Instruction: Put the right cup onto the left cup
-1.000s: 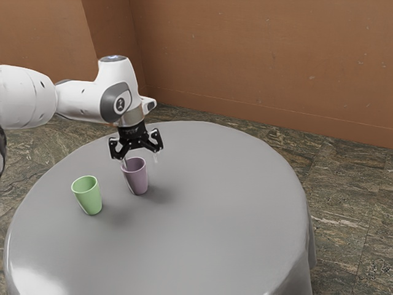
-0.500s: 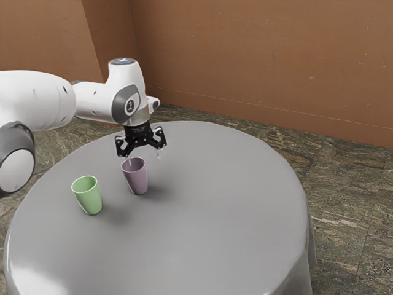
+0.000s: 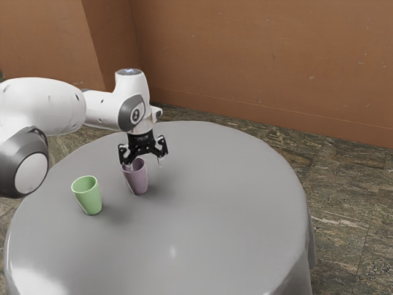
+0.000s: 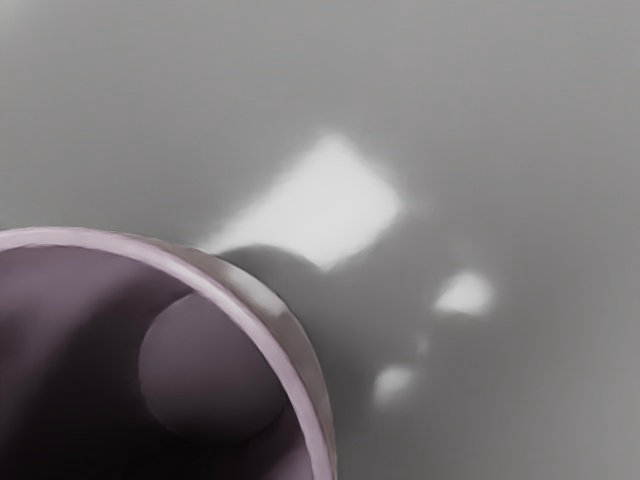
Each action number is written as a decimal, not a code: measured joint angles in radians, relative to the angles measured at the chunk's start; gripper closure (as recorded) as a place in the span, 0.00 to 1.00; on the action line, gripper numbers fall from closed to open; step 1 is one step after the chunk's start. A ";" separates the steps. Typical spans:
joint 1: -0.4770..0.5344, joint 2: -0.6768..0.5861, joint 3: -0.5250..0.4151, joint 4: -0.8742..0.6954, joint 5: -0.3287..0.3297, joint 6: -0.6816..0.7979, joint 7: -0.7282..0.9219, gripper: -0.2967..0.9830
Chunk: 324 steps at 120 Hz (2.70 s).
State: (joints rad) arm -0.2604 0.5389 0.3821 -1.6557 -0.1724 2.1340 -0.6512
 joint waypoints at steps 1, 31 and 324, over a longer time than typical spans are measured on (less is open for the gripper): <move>0.000 0.001 0.000 0.000 0.000 0.000 0.000 0.26; 0.001 0.015 0.000 -0.003 -0.011 0.003 -0.007 0.41; 0.121 -0.381 0.007 -0.248 0.172 -0.173 -0.107 0.84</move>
State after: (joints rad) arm -0.1392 0.1581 0.3894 -1.9037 -0.0004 1.9613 -0.7578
